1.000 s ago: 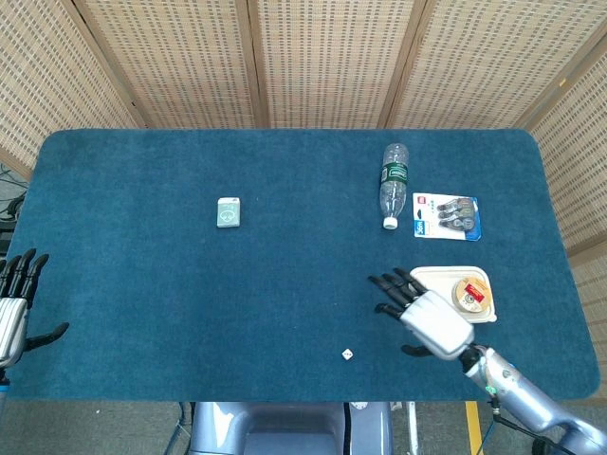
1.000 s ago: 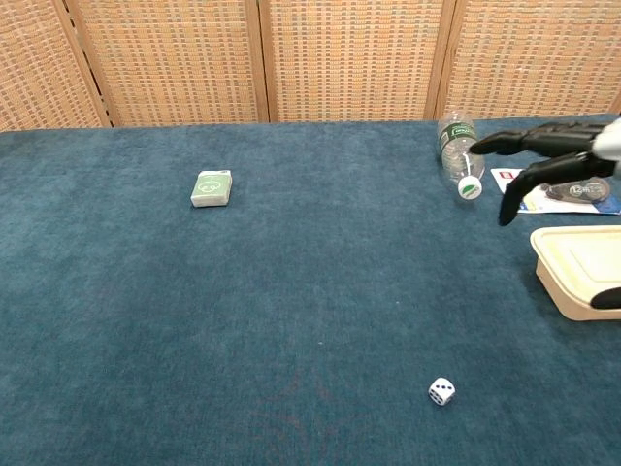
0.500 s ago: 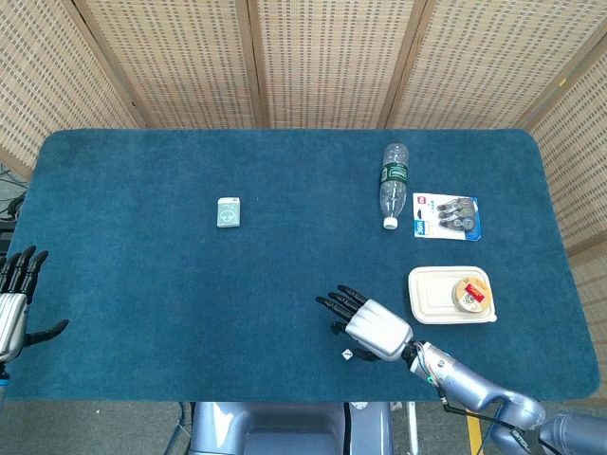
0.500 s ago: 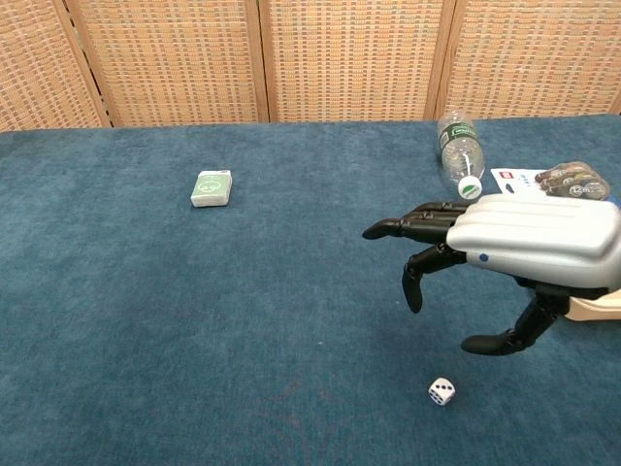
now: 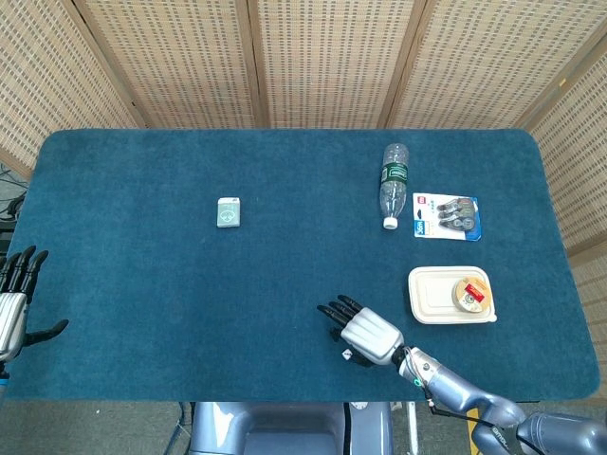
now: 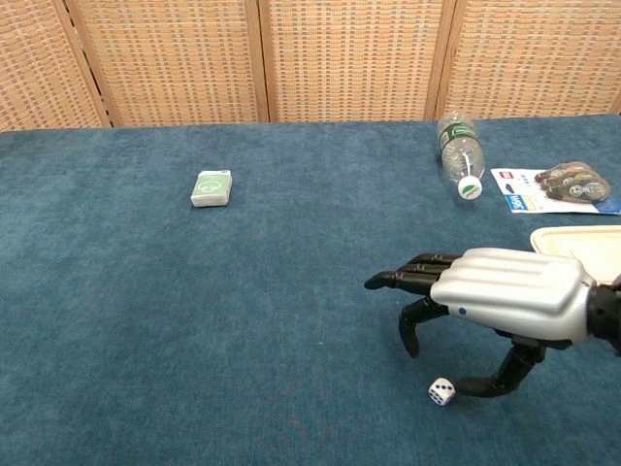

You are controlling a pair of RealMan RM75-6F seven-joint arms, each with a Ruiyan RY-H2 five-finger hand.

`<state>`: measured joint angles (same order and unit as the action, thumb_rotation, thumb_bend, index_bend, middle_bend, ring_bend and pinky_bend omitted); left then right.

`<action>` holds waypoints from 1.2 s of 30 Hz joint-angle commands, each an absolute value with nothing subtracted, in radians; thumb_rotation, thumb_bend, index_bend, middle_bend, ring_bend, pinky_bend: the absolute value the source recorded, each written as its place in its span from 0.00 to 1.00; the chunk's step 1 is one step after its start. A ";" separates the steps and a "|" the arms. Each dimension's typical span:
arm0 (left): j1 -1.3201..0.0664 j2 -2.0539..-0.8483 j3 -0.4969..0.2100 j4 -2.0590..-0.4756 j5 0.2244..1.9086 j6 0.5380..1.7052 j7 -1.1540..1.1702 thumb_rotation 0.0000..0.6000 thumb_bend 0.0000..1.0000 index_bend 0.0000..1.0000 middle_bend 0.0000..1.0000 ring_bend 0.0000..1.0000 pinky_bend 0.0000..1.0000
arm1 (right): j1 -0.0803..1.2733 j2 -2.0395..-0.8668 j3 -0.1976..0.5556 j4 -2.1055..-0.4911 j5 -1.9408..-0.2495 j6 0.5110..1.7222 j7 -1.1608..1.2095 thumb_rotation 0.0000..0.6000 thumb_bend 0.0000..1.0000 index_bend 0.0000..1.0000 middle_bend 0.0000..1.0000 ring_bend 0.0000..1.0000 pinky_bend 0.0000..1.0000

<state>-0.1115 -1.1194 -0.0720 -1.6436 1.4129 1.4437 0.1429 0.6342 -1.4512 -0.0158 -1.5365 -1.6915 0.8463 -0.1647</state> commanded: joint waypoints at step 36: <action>-0.114 -1.113 -0.076 -1.653 1.390 1.438 0.141 1.00 0.00 0.00 0.00 0.00 0.00 | 0.637 -1.538 -0.071 -1.464 -1.649 0.887 -0.208 1.00 0.47 0.51 0.00 0.00 0.00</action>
